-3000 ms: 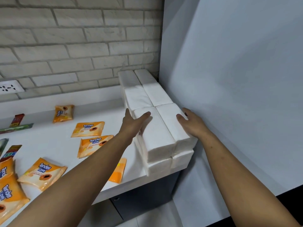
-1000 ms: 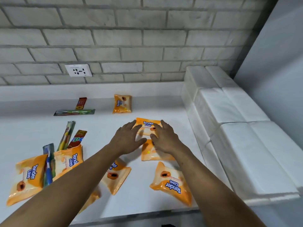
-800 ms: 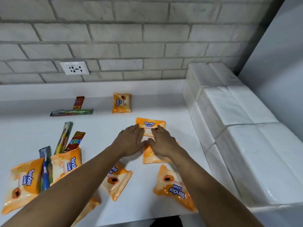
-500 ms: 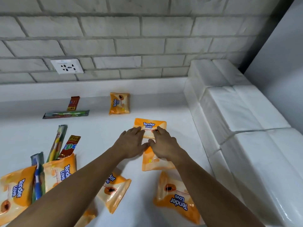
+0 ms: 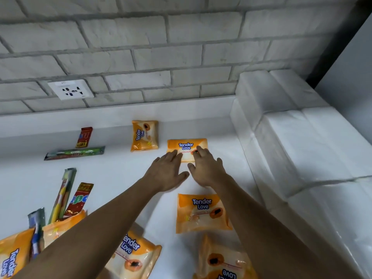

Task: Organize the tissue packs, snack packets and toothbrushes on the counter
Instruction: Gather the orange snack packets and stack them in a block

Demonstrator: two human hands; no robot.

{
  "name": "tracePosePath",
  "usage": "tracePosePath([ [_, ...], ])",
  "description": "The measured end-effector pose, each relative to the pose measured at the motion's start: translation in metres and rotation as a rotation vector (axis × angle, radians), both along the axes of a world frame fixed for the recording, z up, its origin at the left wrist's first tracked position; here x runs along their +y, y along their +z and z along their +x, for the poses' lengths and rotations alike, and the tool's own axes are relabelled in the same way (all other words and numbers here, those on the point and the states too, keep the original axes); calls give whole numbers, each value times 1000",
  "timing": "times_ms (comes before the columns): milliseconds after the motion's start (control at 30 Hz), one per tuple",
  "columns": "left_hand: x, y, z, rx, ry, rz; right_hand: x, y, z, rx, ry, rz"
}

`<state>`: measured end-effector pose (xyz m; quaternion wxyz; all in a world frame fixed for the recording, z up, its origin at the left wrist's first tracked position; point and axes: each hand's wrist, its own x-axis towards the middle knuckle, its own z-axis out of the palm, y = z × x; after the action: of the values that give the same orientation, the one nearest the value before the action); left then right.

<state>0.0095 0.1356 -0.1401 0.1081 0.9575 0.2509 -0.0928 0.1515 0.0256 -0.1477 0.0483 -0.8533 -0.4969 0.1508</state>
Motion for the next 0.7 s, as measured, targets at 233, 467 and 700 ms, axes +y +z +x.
tracePosePath([
  [233,19,-2,25,-10,15,-15,25,-6,29,16,-26,32],
  [467,38,-5,47,-12,2,19,47,-5,50,33,-55,1],
  [700,51,-2,61,-11,10,4,62,0,62,88,-65,-15],
])
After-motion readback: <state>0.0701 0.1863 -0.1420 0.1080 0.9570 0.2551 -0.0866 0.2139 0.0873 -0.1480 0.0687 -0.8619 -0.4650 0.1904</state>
